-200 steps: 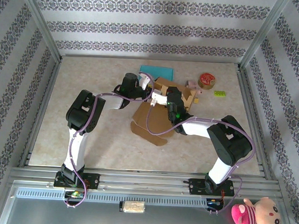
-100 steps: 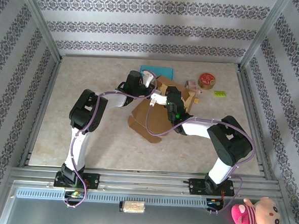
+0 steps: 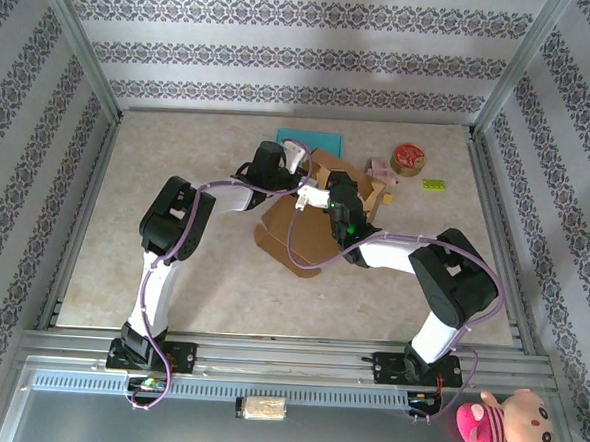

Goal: Fold the paper box

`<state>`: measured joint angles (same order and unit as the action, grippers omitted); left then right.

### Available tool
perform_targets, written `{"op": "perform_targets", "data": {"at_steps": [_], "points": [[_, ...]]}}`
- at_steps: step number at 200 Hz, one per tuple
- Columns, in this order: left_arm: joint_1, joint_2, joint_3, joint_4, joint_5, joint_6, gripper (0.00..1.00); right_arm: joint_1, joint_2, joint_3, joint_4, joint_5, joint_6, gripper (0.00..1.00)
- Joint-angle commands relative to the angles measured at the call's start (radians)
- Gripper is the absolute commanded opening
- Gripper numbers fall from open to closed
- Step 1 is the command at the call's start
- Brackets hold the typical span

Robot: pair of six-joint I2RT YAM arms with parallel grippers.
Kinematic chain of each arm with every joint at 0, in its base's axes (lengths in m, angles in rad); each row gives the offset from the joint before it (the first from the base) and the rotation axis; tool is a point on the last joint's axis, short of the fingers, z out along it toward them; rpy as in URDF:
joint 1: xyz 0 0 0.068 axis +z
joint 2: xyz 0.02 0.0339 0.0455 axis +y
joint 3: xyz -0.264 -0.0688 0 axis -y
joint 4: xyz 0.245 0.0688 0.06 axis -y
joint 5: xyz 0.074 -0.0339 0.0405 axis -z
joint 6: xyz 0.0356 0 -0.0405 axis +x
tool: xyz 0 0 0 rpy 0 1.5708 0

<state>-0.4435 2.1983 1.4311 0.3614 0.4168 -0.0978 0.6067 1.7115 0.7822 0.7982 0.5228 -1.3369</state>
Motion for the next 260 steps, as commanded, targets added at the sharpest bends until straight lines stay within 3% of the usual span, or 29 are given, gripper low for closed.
{"op": "perform_targets", "data": {"at_steps": [1, 5, 25, 47, 60, 98, 148, 169, 189, 203, 213, 222, 235, 260], "points": [[0.005, 0.015, 0.011, -0.012, -0.036, -0.034, 0.00, 0.010, -0.012, -0.012, -0.030, -0.009, 0.027, 0.00], [0.005, 0.017, 0.009, 0.000, -0.032, -0.039, 0.00, 0.010, -0.012, -0.012, -0.030, -0.008, 0.027, 0.00], [0.006, 0.031, 0.009, 0.061, -0.002, -0.081, 0.28, 0.009, -0.013, -0.013, -0.029, -0.006, 0.025, 0.00], [0.005, 0.043, 0.012, 0.133, 0.032, -0.122, 0.43, 0.010, -0.019, -0.017, -0.030, -0.004, 0.031, 0.00], [0.005, 0.049, 0.016, 0.174, 0.047, -0.137, 0.45, 0.009, -0.023, -0.019, -0.032, -0.007, 0.036, 0.00], [0.006, 0.078, 0.059, 0.183, 0.086, -0.137, 0.37, 0.011, -0.015, -0.018, -0.034, -0.007, 0.041, 0.00], [0.007, 0.079, 0.071, 0.109, 0.000, -0.127, 0.00, 0.013, -0.007, -0.014, -0.033, -0.009, 0.045, 0.00], [0.005, 0.067, 0.072, 0.054, -0.124, -0.141, 0.00, 0.013, -0.009, -0.015, -0.032, -0.007, 0.047, 0.00], [0.006, 0.061, 0.075, 0.033, -0.146, -0.138, 0.00, 0.012, -0.015, -0.018, -0.032, -0.008, 0.050, 0.00], [0.007, 0.062, 0.077, 0.030, -0.132, -0.135, 0.22, 0.013, -0.016, -0.019, -0.032, -0.009, 0.052, 0.00], [0.005, 0.062, 0.076, 0.030, -0.123, -0.135, 0.25, 0.013, -0.015, -0.017, -0.033, -0.008, 0.051, 0.00], [0.007, 0.061, 0.074, 0.028, -0.121, -0.134, 0.19, 0.013, -0.015, -0.018, -0.033, -0.007, 0.051, 0.00], [0.006, 0.060, 0.072, 0.026, -0.124, -0.134, 0.00, 0.014, -0.015, -0.015, -0.033, -0.006, 0.054, 0.00], [0.006, 0.055, 0.067, 0.022, -0.123, -0.120, 0.00, 0.015, -0.013, -0.014, -0.033, -0.005, 0.053, 0.00]]}}
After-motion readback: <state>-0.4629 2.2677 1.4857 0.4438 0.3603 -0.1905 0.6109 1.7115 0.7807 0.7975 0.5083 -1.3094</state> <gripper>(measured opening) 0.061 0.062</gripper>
